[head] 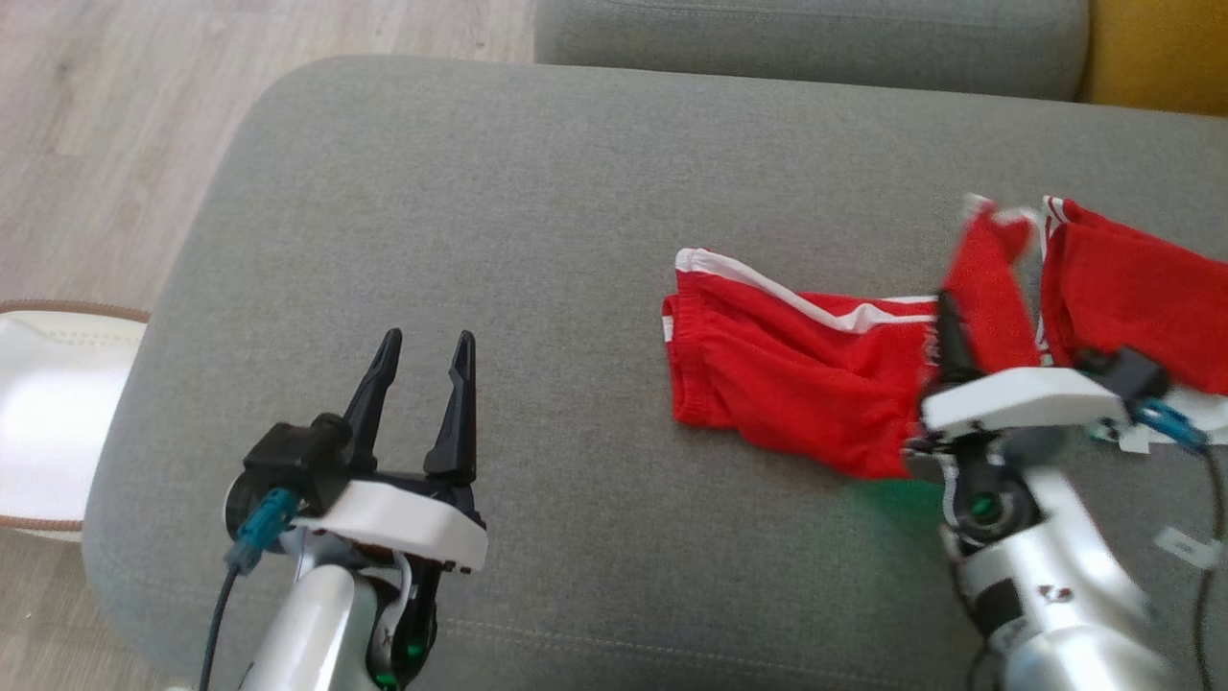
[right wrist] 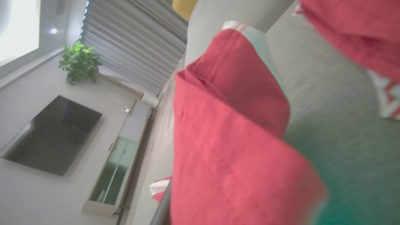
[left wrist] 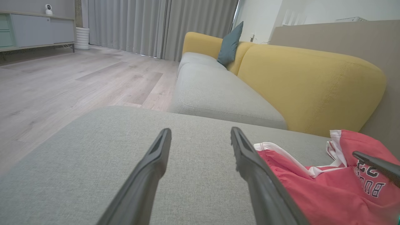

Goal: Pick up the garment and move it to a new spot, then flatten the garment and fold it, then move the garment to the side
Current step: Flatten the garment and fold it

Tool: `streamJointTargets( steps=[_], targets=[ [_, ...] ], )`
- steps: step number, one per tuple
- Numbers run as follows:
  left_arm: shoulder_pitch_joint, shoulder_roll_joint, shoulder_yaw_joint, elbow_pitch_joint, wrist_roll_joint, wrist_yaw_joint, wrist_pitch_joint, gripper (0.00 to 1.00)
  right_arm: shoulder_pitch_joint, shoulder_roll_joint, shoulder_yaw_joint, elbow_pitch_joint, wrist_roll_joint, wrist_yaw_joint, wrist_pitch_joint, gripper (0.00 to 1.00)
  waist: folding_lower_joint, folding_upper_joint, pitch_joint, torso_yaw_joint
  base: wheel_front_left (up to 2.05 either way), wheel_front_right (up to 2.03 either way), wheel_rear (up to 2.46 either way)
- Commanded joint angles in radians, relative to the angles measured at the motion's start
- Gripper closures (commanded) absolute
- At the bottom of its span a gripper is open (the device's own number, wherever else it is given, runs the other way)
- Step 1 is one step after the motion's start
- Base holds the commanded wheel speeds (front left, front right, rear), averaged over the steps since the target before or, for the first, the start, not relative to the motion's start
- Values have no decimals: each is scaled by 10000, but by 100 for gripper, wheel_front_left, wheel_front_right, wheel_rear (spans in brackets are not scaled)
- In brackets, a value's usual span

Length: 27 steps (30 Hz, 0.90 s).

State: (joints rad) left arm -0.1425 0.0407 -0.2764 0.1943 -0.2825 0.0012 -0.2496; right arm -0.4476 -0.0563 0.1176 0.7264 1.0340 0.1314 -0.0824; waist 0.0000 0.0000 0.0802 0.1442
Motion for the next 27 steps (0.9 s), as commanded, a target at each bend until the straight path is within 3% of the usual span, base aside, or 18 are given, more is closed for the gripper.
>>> streamJointTargets(
  steps=[1,9,20,22,27],
  targets=[
    [-147,95,312,-310,63,33,-122,0,-390,60,527,-443,184,-7,-134,100,0,0,-43,56,0,0,0],
    [-108,95,256,-294,40,58,-122,0,-276,60,3004,-1057,1300,-7,-663,100,0,0,-132,367,0,0,0],
    [-81,95,229,-295,-3,80,-122,0,-943,60,5351,-160,1994,-7,-1241,100,0,0,-72,624,0,0,0],
    [-96,95,212,-295,-19,93,-122,0,-1103,60,5734,70,2043,-7,-1334,0,0,0,-45,639,0,0,0],
    [-117,95,201,-306,-68,123,-122,0,-1461,60,6741,462,2082,-7,-1538,0,0,0,40,642,0,0,0]
  ],
)
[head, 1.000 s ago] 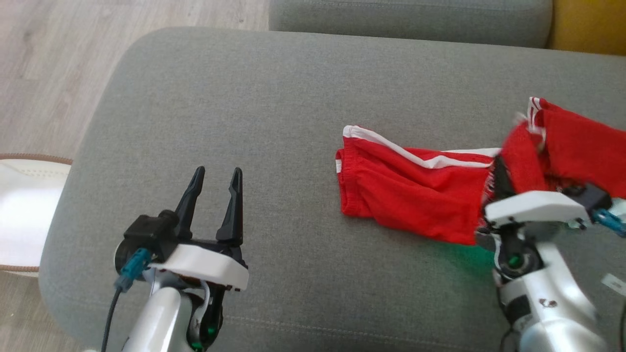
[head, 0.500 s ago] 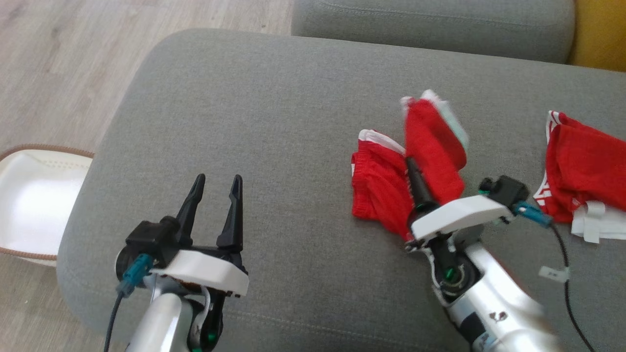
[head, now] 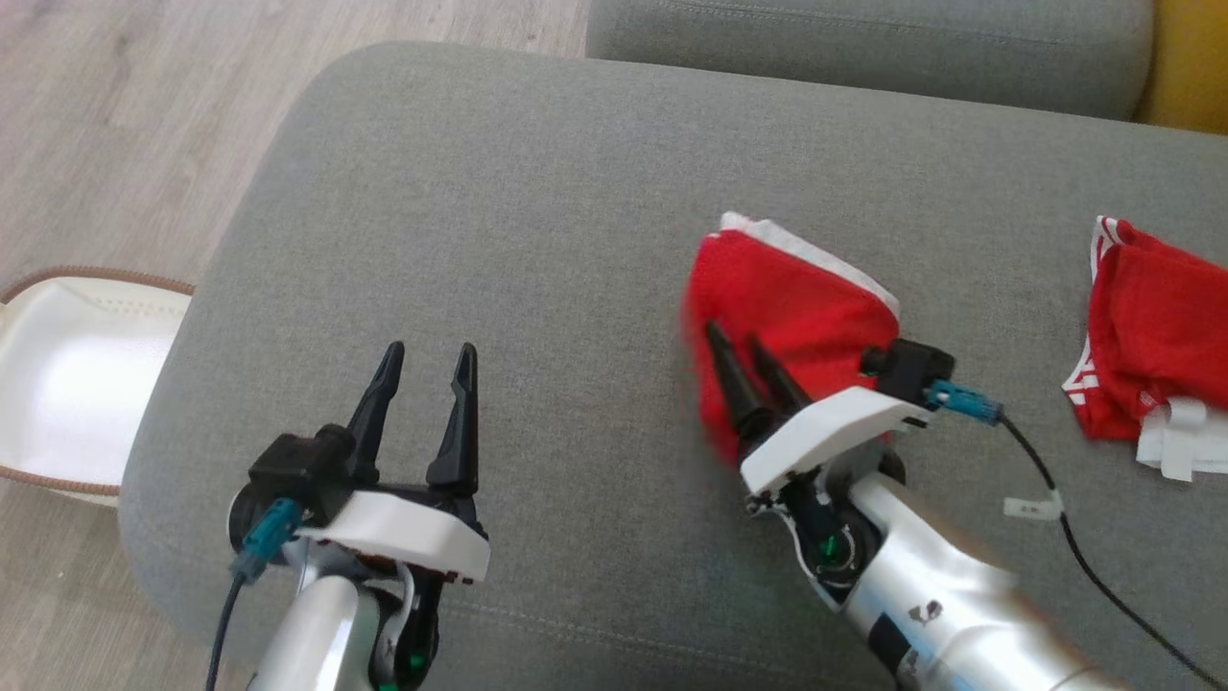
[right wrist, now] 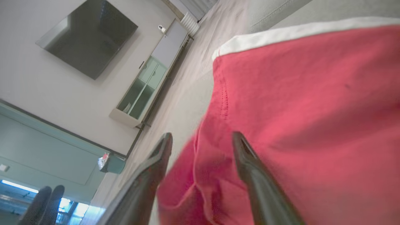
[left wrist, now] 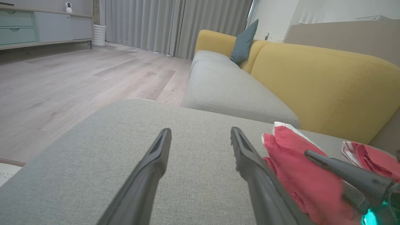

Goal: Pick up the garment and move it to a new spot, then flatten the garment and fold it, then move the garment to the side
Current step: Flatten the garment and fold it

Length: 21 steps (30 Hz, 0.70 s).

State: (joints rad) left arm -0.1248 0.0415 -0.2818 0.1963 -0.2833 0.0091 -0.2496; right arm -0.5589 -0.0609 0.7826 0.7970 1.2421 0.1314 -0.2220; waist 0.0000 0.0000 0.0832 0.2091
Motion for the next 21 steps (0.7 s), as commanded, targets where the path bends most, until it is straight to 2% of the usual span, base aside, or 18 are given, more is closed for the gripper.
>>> streamJointTargets(
  steps=[1,11,21],
  targets=[
    [-290,87,261,-328,-72,51,-122,0,-408,106,311,-188,-33,-7,-180,0,0,0,25,-16,0,0,0],
    [-349,87,207,-283,-122,75,-122,0,-776,106,2363,779,-642,-7,-225,0,0,0,3,-55,0,0,0],
    [-264,87,305,-312,-121,136,-122,0,-1150,106,2380,1016,-348,-7,-354,0,0,0,-170,-237,0,0,0]
  ],
)
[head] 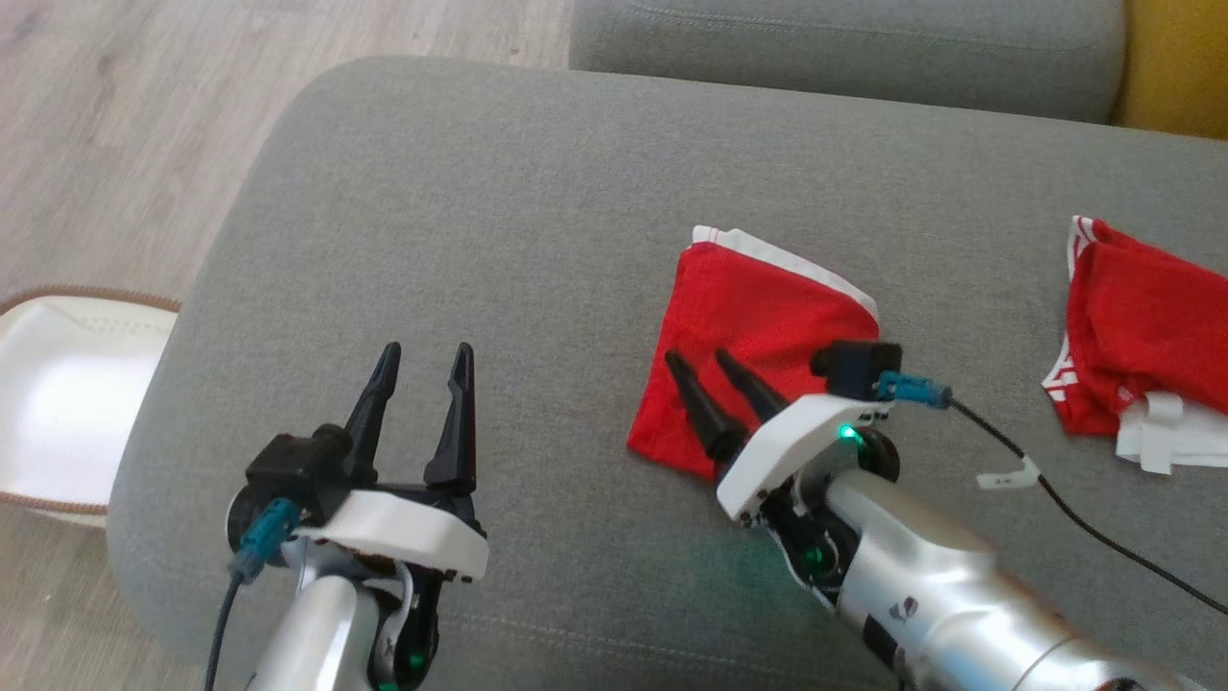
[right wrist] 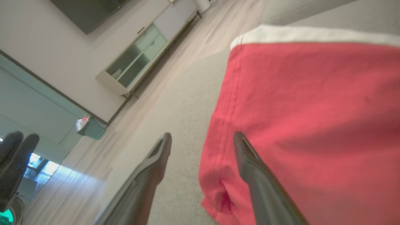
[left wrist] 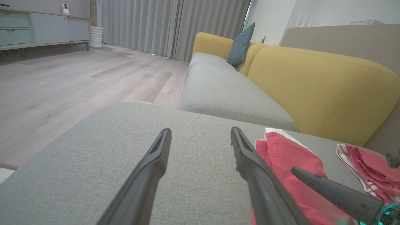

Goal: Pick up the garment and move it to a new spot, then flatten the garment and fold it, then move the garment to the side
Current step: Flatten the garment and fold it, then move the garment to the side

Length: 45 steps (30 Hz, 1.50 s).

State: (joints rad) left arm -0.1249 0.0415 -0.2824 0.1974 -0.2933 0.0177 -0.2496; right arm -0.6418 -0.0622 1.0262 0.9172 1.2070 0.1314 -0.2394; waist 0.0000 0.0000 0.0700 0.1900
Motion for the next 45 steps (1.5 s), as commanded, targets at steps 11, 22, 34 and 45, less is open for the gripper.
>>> streamJointTargets(
  steps=[11,22,34,45],
  targets=[
    [-162,87,558,-655,96,89,-122,0,-339,-111,-3296,-387,-2540,-7,-221,0,0,0,-354,-649,0,0,0],
    [-98,87,642,-1220,2,106,-122,0,2565,-122,-8119,-3980,-7749,-7,-223,0,0,0,-401,-1337,0,0,0],
    [183,87,599,-1364,-312,114,-122,0,5491,117,-9388,-7196,-9180,-7,-223,0,0,0,-317,-1686,0,0,0],
    [176,87,685,-1372,-166,55,-122,0,5690,119,-9236,-7420,-9096,-7,-223,0,0,0,-205,-1590,0,0,0]
  ],
)
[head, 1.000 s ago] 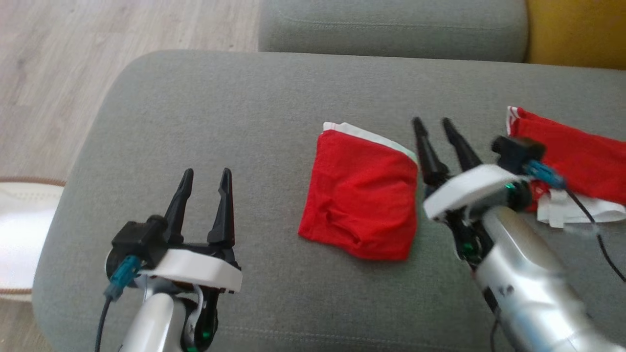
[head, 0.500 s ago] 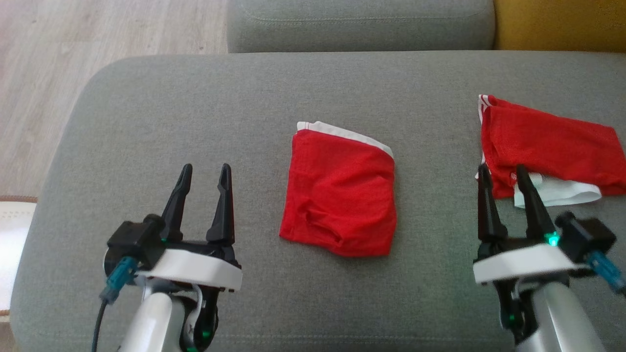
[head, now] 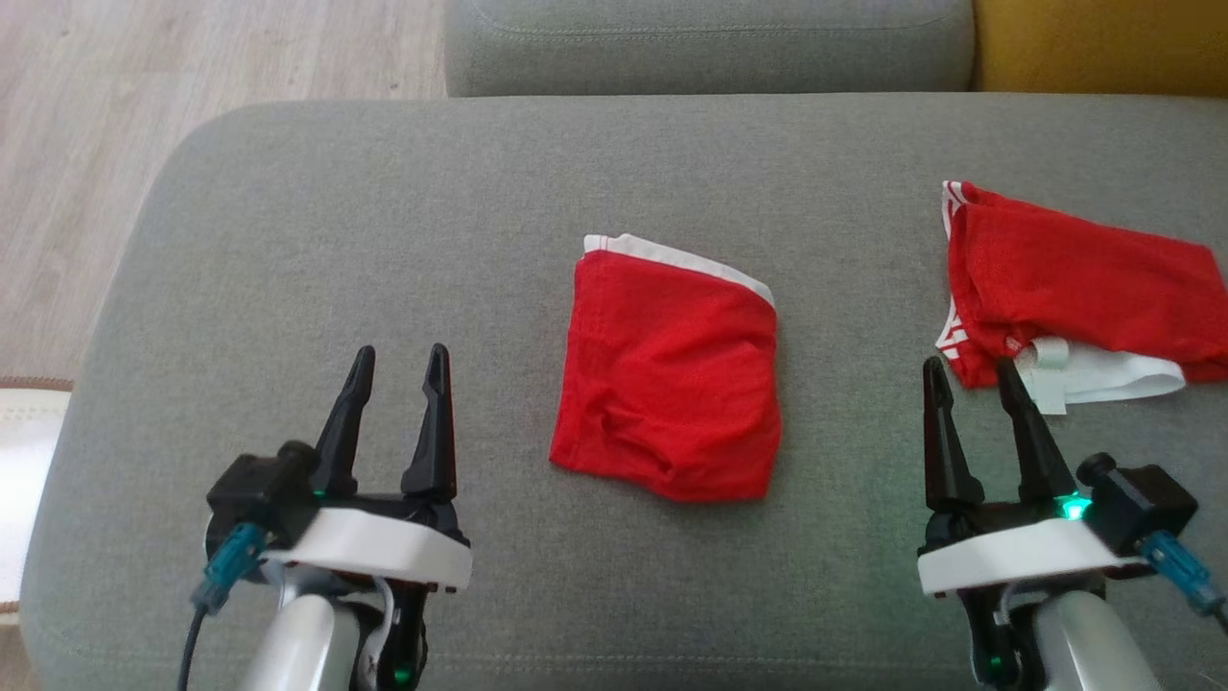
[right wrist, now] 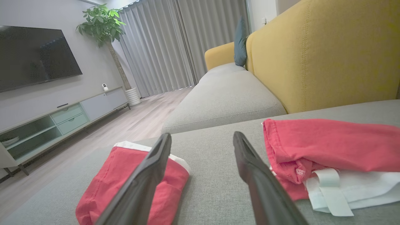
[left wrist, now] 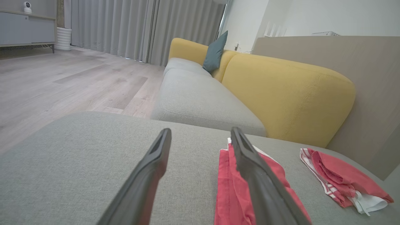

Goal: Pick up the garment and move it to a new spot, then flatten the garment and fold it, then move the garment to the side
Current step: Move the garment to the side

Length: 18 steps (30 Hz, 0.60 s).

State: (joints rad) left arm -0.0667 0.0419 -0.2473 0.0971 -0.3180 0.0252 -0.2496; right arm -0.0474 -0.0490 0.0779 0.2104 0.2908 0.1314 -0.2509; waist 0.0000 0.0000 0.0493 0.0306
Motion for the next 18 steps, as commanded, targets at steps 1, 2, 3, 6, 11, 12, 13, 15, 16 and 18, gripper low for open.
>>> streamJointTargets(
  steps=[1,2,3,6,11,12,13,15,16,18],
  targets=[
    [-405,83,342,-373,92,-24,-122,0,-260,-14,248,-355,72,-7,-108,0,0,0,14,24,0,0,0],
    [-400,83,342,-375,102,-30,-122,0,-265,-14,254,-356,82,-7,-108,0,0,0,25,44,0,0,0],
    [-398,83,337,-377,110,-33,-122,0,-269,-13,262,-360,94,-7,-108,0,0,0,38,67,0,0,0],
    [-426,83,301,-387,120,-39,-122,0,-294,-13,278,-391,145,-7,-108,0,0,0,95,165,0,0,0],
    [-540,83,212,-412,109,-48,-122,0,-503,-13,471,-482,104,-7,-108,100,0,0,252,439,0,0,0],
    [-570,83,192,-415,98,-51,-122,0,-581,-13,578,-473,49,-7,-108,100,0,0,296,519,0,0,0],
    [-601,83,173,-419,85,-55,-122,0,-680,-13,683,-466,-7,-7,-108,100,0,0,341,602,0,0,0],
    [-657,83,122,-435,48,-49,-122,0,-917,-13,916,-370,-60,-7,-108,100,0,0,436,794,0,0,0],
    [-683,83,95,-440,28,-45,-122,0,-1060,-13,1043,-284,-85,-7,-108,100,0,0,488,900,0,0,0],
    [-730,83,40,-442,-12,-38,-122,0,-1381,-13,1290,5,-134,-7,-108,100,0,0,594,1118,0,0,0]
  ],
)
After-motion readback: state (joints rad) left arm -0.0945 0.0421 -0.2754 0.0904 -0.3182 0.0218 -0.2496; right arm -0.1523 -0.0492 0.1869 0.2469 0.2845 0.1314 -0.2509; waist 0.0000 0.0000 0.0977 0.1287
